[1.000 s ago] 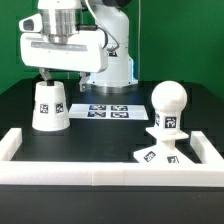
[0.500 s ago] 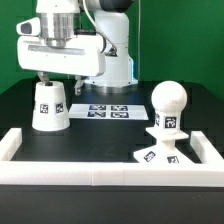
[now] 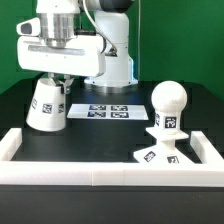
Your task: Assemble lamp
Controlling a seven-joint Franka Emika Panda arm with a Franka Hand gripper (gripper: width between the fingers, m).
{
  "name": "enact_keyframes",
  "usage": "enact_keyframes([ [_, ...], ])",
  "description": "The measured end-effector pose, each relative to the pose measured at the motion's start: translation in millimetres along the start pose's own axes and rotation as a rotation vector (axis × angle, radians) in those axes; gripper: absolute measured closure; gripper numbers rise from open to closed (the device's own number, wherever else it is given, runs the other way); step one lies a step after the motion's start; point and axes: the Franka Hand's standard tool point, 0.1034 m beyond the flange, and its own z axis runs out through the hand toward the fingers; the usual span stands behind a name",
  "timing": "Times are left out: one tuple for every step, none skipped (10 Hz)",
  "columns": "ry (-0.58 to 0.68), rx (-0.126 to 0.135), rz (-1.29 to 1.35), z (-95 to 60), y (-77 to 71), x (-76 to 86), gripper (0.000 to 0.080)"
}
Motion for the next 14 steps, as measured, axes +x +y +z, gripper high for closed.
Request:
enact_keyframes([
  [0.0,0.0,0.0,0.0,0.0,0.0,0.0756],
  [0.0,0.0,0.0,0.0,0.0,0.0,0.0756],
  [0.0,0.0,0.0,0.0,-0.1,0.0,0.0756],
  [-0.005,0.002,0.0,-0.3,-3.1,-1.0,0.0756],
  [-0.017,0.014,0.001,-3.9,-15.8,-3.5,0.0756],
  [-0.017,0.033,0.011,-12.8,-32.1,-4.5,0.0755],
  [-0.022,0.051,0.065,-24.6,-52.6,-6.1,0.0755],
  [-0.018,0.073,0.09,-40.2,-77.4,-6.1,0.0755],
  [-0.013,0.095,0.131,-56.3,-99.3,-1.6,0.0755],
  [-0.014,0.108,0.178,-68.6,-117.0,5.6,0.0755],
  [-0.009,0.121,0.197,-82.8,-135.2,17.3,0.0755],
  [-0.006,0.129,0.215,-93.8,-147.4,30.1,0.0755],
  [-0.004,0.128,0.214,-97.6,-151.1,37.4,0.0755],
  [-0.006,0.125,0.214,-95.1,-149.8,35.5,0.0755],
])
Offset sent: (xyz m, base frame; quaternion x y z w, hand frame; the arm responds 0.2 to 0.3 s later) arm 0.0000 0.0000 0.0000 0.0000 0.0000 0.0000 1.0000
